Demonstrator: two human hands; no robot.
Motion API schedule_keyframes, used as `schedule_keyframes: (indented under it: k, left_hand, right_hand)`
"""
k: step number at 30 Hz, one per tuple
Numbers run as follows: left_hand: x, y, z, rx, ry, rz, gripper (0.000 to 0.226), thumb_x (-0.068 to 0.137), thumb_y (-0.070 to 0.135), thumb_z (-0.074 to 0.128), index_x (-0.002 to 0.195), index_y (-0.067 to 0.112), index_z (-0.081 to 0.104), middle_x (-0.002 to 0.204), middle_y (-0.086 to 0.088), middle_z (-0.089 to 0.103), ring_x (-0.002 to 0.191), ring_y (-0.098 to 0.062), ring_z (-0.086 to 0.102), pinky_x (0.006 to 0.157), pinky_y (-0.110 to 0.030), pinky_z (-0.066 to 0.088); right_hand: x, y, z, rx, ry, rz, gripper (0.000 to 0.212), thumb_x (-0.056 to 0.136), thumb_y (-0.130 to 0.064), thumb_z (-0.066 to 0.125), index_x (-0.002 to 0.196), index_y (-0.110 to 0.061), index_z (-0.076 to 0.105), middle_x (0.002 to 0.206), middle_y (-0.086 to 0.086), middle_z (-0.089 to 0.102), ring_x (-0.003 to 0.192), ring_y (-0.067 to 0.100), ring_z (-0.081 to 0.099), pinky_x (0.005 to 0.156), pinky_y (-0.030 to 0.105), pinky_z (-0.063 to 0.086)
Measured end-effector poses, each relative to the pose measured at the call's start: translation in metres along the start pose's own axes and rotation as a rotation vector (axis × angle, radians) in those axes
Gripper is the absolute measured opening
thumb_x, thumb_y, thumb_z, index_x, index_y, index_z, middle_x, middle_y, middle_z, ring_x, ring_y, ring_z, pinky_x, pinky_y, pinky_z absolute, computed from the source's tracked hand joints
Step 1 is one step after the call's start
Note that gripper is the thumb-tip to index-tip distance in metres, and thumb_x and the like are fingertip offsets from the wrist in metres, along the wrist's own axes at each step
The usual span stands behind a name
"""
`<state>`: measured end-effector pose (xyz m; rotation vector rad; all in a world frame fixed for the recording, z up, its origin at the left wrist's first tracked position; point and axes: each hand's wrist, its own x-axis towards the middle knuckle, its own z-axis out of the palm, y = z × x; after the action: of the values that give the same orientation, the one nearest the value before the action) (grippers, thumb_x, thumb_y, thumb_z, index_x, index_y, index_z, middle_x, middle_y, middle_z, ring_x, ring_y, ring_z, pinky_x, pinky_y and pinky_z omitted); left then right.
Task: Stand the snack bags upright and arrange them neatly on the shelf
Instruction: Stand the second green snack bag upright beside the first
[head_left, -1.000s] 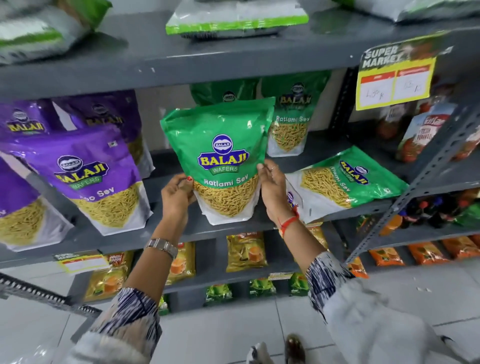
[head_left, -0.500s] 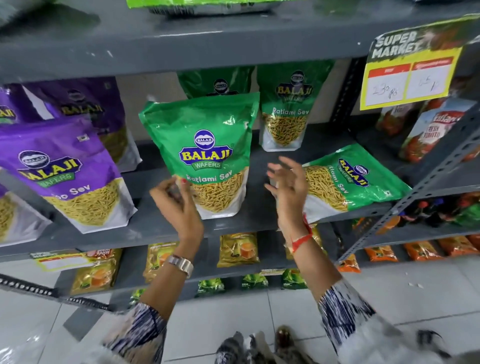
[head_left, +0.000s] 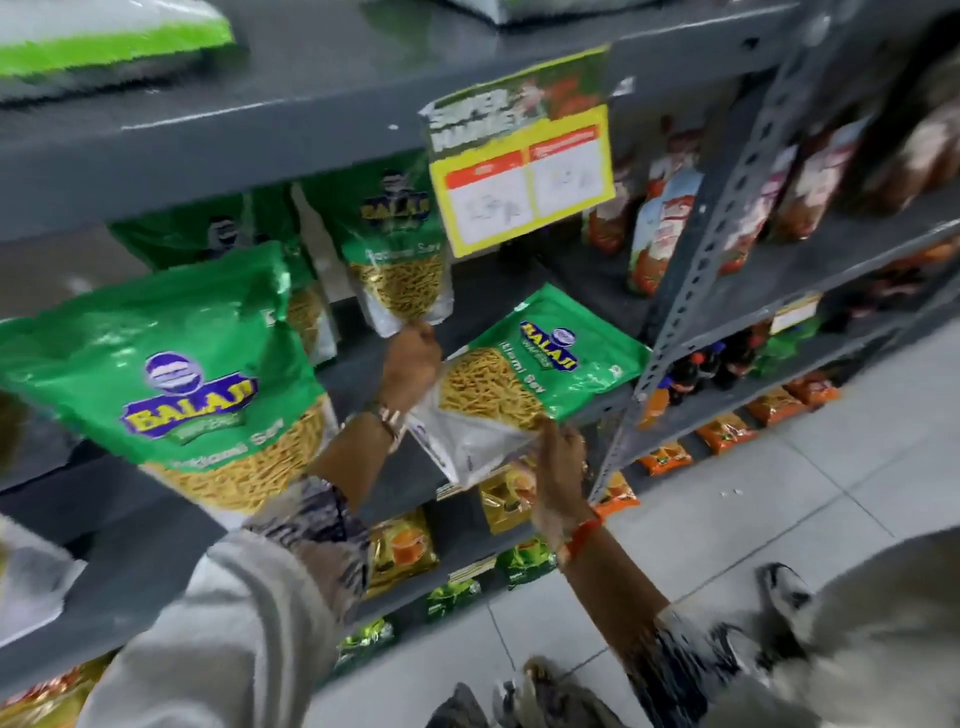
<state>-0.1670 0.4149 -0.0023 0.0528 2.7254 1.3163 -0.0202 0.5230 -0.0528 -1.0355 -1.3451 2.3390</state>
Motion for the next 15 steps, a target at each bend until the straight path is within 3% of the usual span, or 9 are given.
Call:
schedule_keyframes:
  k: [2, 3, 5, 7, 10, 13, 15]
  left_hand:
    - [0.016, 0.001, 0.001, 0.039, -0.164, -0.092, 0.032, 0.094, 0.007, 0.041, 0.116, -0.009, 0.058, 0.122, -0.031, 0.059, 0.114, -0.037, 0.056, 0.094, -0.040, 0.040]
    - [0.019, 0.006, 0.001, 0.010, -0.272, -0.137, 0.029, 0.093, 0.009, 0.045, 0.112, -0.007, 0.061, 0.114, -0.030, 0.062, 0.110, -0.035, 0.059, 0.094, -0.041, 0.042]
    - [0.018, 0.014, 0.001, -0.124, -0.424, -0.136, 0.017, 0.090, 0.012, 0.053, 0.092, 0.000, 0.066, 0.086, -0.015, 0.072, 0.084, -0.023, 0.067, 0.084, -0.036, 0.049]
    - [0.017, 0.015, 0.004, -0.170, -0.485, -0.133, 0.016, 0.090, 0.012, 0.054, 0.085, 0.000, 0.064, 0.072, -0.009, 0.072, 0.070, -0.019, 0.067, 0.084, -0.038, 0.050]
    - [0.006, 0.010, 0.009, -0.176, -0.348, -0.124, 0.020, 0.086, 0.009, 0.059, 0.096, -0.008, 0.063, 0.080, -0.015, 0.062, 0.086, -0.028, 0.056, 0.094, -0.044, 0.046]
    - [-0.012, 0.004, 0.015, -0.293, -0.145, -0.167, 0.018, 0.078, 0.003, 0.067, 0.086, -0.013, 0.067, 0.063, -0.006, 0.063, 0.068, -0.022, 0.052, 0.074, -0.034, 0.046]
    - [-0.031, -0.001, 0.012, -0.319, -0.066, -0.220, 0.016, 0.078, 0.008, 0.069, 0.086, -0.006, 0.069, 0.069, -0.009, 0.062, 0.063, -0.020, 0.051, 0.064, -0.030, 0.041]
  right_hand:
    - [0.002, -0.002, 0.003, 0.004, -0.005, 0.036, 0.025, 0.095, -0.024, 0.046, 0.109, -0.003, 0.045, 0.099, 0.012, 0.054, 0.090, 0.025, 0.058, 0.080, 0.038, 0.051]
    - [0.003, -0.007, 0.004, 0.022, 0.018, 0.039, 0.019, 0.095, -0.022, 0.047, 0.102, -0.005, 0.047, 0.092, 0.012, 0.052, 0.083, 0.022, 0.055, 0.075, 0.038, 0.051]
    - [0.008, -0.014, 0.005, 0.006, 0.055, 0.036, 0.015, 0.095, -0.020, 0.046, 0.090, -0.006, 0.047, 0.084, 0.011, 0.051, 0.076, 0.020, 0.053, 0.078, 0.046, 0.054]
    - [0.013, -0.020, 0.002, -0.010, 0.060, 0.033, 0.020, 0.096, -0.018, 0.044, 0.079, -0.008, 0.047, 0.076, 0.006, 0.051, 0.069, 0.016, 0.053, 0.075, 0.044, 0.056]
    - [0.016, -0.026, -0.006, 0.005, 0.043, 0.044, 0.023, 0.097, -0.017, 0.042, 0.076, -0.010, 0.047, 0.071, 0.006, 0.044, 0.064, 0.017, 0.047, 0.056, 0.031, 0.044]
    - [0.020, -0.031, -0.018, -0.022, 0.032, 0.065, 0.032, 0.097, -0.016, 0.041, 0.066, -0.012, 0.046, 0.064, 0.004, 0.040, 0.057, 0.017, 0.041, 0.055, 0.032, 0.035]
    - [0.018, -0.036, -0.024, -0.022, 0.026, 0.083, 0.032, 0.096, -0.014, 0.044, 0.065, -0.011, 0.047, 0.063, 0.005, 0.041, 0.057, 0.017, 0.041, 0.065, 0.036, 0.036]
